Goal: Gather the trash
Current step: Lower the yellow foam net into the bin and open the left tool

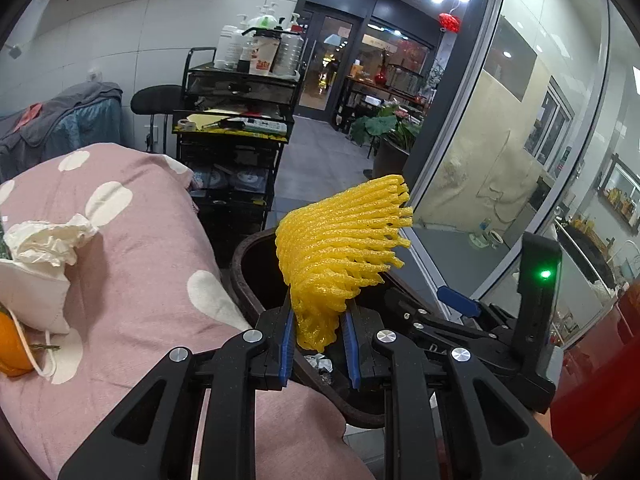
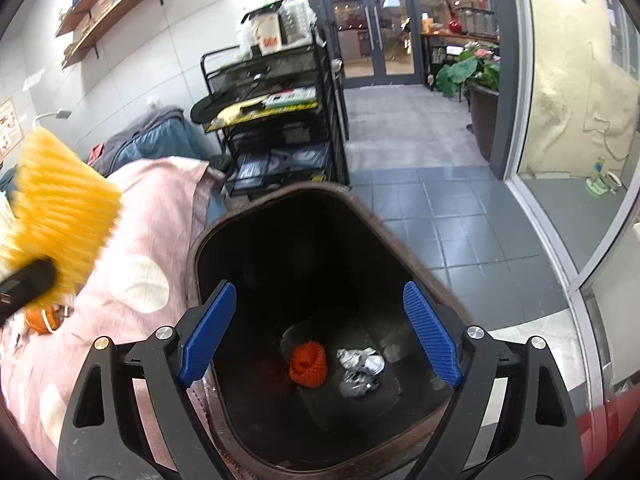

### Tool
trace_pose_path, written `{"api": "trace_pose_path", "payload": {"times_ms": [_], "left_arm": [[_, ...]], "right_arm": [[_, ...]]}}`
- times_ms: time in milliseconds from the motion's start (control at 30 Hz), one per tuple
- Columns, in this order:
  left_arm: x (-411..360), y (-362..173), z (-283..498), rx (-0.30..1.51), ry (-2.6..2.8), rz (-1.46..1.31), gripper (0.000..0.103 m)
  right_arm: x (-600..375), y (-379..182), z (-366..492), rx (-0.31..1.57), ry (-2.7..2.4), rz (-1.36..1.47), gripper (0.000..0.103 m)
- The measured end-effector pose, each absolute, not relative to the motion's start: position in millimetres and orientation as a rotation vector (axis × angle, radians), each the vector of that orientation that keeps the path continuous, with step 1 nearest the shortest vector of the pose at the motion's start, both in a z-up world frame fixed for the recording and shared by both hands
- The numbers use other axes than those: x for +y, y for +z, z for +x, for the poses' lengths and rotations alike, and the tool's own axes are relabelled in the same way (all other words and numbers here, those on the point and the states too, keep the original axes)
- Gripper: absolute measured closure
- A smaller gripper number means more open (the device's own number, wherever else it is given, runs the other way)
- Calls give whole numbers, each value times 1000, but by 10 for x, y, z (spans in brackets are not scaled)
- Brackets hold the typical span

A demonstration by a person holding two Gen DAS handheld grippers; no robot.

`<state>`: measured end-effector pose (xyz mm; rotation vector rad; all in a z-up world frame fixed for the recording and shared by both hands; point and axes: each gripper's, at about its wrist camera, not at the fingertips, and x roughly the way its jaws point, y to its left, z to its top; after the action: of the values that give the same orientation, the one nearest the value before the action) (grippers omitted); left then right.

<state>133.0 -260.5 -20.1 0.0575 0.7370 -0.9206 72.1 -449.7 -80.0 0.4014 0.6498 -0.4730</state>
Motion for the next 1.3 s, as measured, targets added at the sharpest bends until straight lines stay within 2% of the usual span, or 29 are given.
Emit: {"api": "trace_pose_path", "payload": {"times_ms": [300, 833, 867, 933, 1000, 1067, 1300], "left_arm": [[-3017, -413, 1404, 804, -950, 128, 83], [-3487, -701, 1476, 895, -974, 250, 81], [-3505, -722, 1462, 900, -974, 256, 79], [-3535, -761, 1465, 910, -967, 268, 62], [-3535, -767, 1467, 896, -949, 271, 32], [-3536, -773, 1444, 876, -939, 276, 19], [-3527, -767, 1468, 867, -923, 272, 6]], "right_arm": [[-4772, -685, 513, 610, -588, 405, 13], [-5071, -746, 244, 606, -649, 478, 13], [-5085, -751, 223, 606, -652, 480, 13], [-5095, -760, 216, 610, -658, 483, 13], [-5107, -767, 194, 611, -658, 493, 13], [-5136, -779, 171, 609, -657, 513, 13], [-5229, -793, 124, 600, -668, 552, 12]]}}
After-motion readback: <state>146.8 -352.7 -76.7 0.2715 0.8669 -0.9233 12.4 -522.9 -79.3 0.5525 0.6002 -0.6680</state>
